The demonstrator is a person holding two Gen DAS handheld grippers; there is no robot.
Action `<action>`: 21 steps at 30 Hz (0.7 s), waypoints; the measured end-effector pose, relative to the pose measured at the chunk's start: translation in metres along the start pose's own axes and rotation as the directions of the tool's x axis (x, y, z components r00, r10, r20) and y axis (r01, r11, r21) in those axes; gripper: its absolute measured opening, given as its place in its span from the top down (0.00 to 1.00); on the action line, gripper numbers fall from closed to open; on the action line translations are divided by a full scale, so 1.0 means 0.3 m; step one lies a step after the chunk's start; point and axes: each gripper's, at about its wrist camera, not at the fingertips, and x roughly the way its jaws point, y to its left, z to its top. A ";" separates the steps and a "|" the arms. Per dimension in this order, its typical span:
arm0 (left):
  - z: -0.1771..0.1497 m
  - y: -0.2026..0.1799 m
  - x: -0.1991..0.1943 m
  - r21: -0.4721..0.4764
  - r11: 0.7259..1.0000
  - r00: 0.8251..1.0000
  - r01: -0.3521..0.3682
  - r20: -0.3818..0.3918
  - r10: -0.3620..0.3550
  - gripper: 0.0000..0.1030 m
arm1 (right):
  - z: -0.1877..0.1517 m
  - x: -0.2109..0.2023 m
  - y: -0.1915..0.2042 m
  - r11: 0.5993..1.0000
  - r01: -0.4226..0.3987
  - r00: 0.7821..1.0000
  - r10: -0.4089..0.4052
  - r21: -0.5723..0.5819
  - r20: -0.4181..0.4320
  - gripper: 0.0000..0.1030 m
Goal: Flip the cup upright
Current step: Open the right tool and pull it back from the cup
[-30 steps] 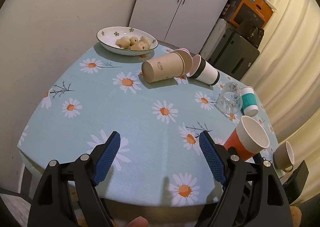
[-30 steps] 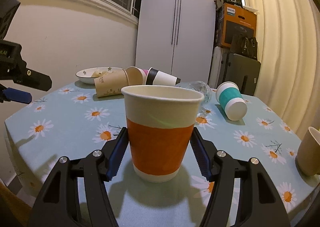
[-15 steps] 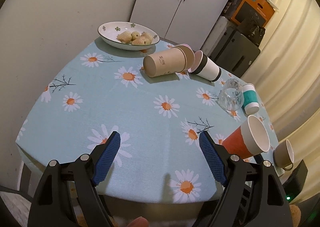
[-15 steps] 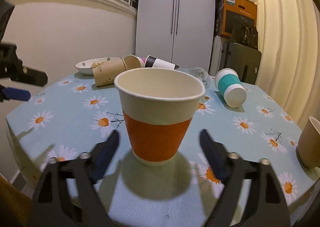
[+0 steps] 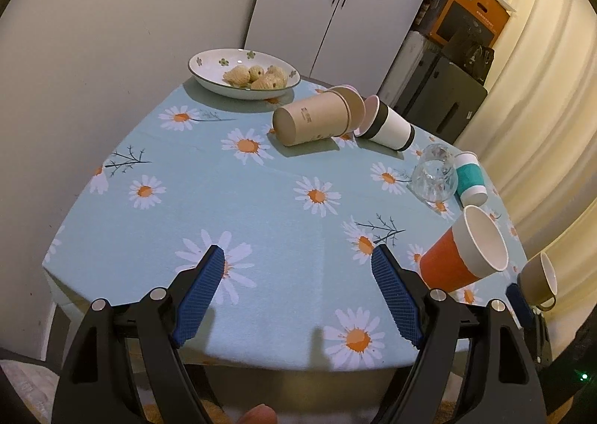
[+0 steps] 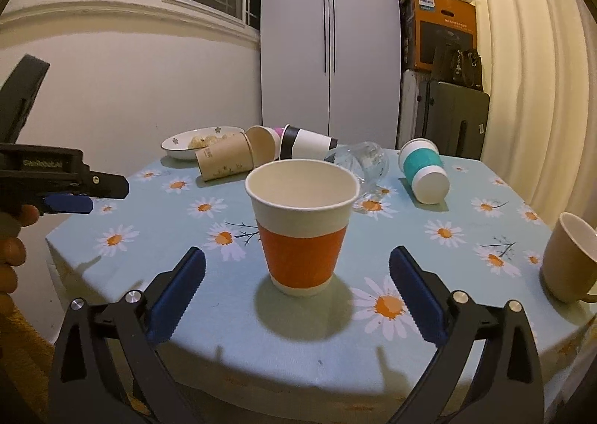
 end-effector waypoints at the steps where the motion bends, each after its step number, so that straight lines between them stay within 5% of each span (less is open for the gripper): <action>1: -0.001 0.003 -0.006 0.000 1.000 1.000 0.001 0.006 -0.001 0.23 | 0.001 -0.013 -0.001 1.000 0.000 1.000 0.000 -0.005 0.003 0.05; 10: -0.030 -0.036 -0.056 0.091 0.996 0.999 -0.002 0.040 -0.002 0.23 | 0.025 -0.155 -0.045 1.000 -0.008 1.000 0.008 0.008 0.015 0.05; 21: -0.148 -0.163 -0.180 0.273 0.960 0.990 0.069 0.098 -0.099 0.23 | 0.036 -0.347 -0.151 0.999 0.029 0.998 -0.031 0.040 0.055 0.05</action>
